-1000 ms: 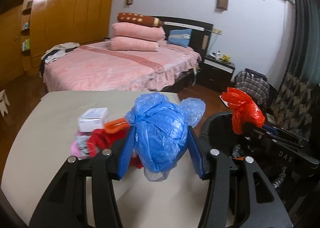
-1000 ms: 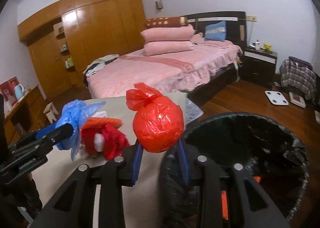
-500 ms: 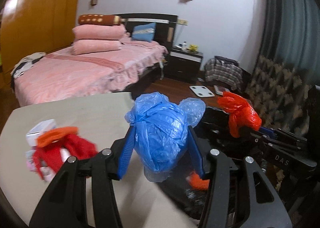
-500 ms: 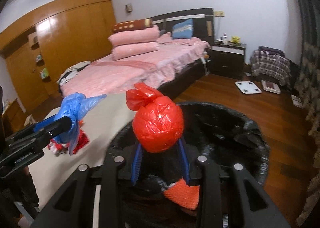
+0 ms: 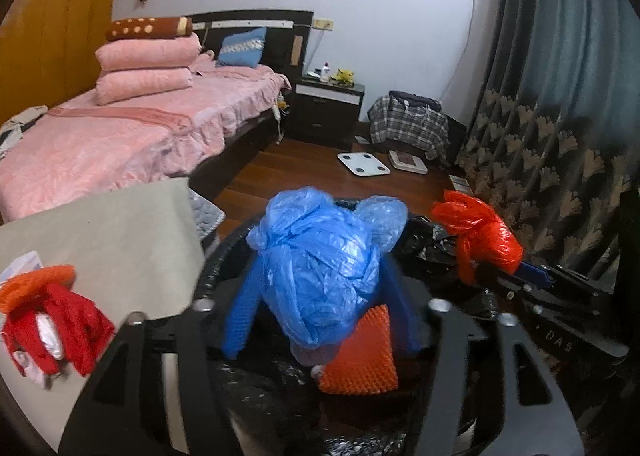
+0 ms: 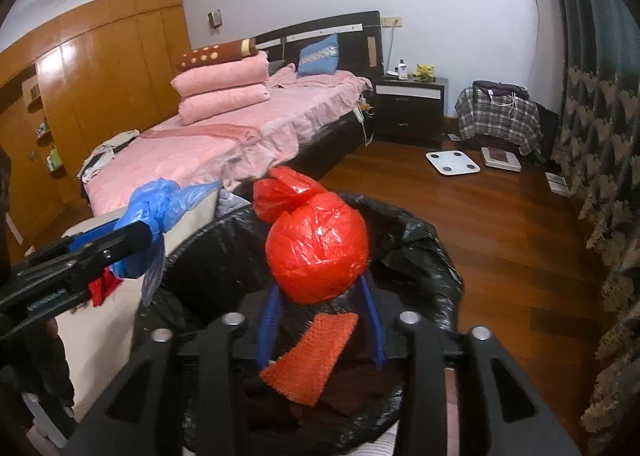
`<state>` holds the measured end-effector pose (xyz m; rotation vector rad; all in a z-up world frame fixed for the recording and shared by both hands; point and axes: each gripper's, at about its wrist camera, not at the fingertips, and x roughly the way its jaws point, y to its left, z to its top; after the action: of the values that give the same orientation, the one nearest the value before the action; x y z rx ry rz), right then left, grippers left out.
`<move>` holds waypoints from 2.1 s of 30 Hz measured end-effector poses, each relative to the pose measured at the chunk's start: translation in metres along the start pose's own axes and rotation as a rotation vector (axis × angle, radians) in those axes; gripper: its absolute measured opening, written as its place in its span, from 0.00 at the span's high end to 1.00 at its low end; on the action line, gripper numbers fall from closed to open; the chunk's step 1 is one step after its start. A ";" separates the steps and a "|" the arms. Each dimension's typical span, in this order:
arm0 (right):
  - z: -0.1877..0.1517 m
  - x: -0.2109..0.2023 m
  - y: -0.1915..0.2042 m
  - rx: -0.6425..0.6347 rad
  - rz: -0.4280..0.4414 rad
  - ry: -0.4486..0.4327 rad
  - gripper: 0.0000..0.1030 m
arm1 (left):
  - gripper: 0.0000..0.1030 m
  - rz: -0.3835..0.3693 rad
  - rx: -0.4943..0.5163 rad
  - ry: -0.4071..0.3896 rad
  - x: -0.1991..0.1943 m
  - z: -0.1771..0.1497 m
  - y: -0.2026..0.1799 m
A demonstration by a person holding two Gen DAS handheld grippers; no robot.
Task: Collect trash
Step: 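Carry both bags over the bin and open both grippers, then move both tools back over the table toward the remaining clutter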
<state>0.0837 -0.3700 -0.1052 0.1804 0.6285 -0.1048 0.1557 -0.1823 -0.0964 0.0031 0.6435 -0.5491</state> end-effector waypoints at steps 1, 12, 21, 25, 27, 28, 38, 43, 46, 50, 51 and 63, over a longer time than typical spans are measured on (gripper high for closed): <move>-0.002 0.000 -0.003 0.001 -0.013 0.003 0.45 | 0.32 -0.002 -0.003 -0.001 0.001 -0.001 0.001; -0.001 -0.004 0.005 0.026 -0.001 -0.004 0.06 | 0.11 0.122 -0.036 -0.035 -0.043 -0.008 0.039; 0.005 -0.003 0.067 -0.033 0.110 -0.010 0.06 | 0.09 0.275 -0.100 -0.068 -0.096 -0.020 0.094; 0.005 -0.001 0.097 -0.070 0.159 -0.010 0.06 | 0.09 0.338 -0.127 -0.079 -0.116 -0.030 0.119; 0.004 0.000 0.112 -0.091 0.180 -0.007 0.06 | 0.09 0.368 -0.145 -0.081 -0.124 -0.034 0.131; 0.003 0.002 0.121 -0.105 0.195 -0.002 0.06 | 0.09 0.383 -0.157 -0.081 -0.128 -0.037 0.138; -0.007 0.030 0.202 -0.216 0.291 0.031 0.06 | 0.09 0.530 -0.222 -0.069 -0.157 -0.061 0.199; -0.011 0.049 0.232 -0.257 0.302 0.042 0.07 | 0.09 0.575 -0.263 -0.055 -0.163 -0.072 0.225; -0.012 0.061 0.245 -0.270 0.306 0.054 0.07 | 0.09 0.591 -0.277 -0.052 -0.164 -0.076 0.233; -0.018 0.078 0.262 -0.309 0.293 0.075 0.11 | 0.09 0.614 -0.287 -0.045 -0.162 -0.082 0.246; -0.019 0.081 0.263 -0.314 0.287 0.078 0.13 | 0.09 0.620 -0.291 -0.042 -0.161 -0.082 0.250; -0.035 0.128 0.276 -0.322 0.189 0.161 0.28 | 0.22 0.689 -0.371 0.034 -0.141 -0.087 0.312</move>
<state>0.2082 -0.0981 -0.1715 -0.0648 0.7758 0.1943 0.1645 0.1684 -0.1376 -0.1108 0.7198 0.2386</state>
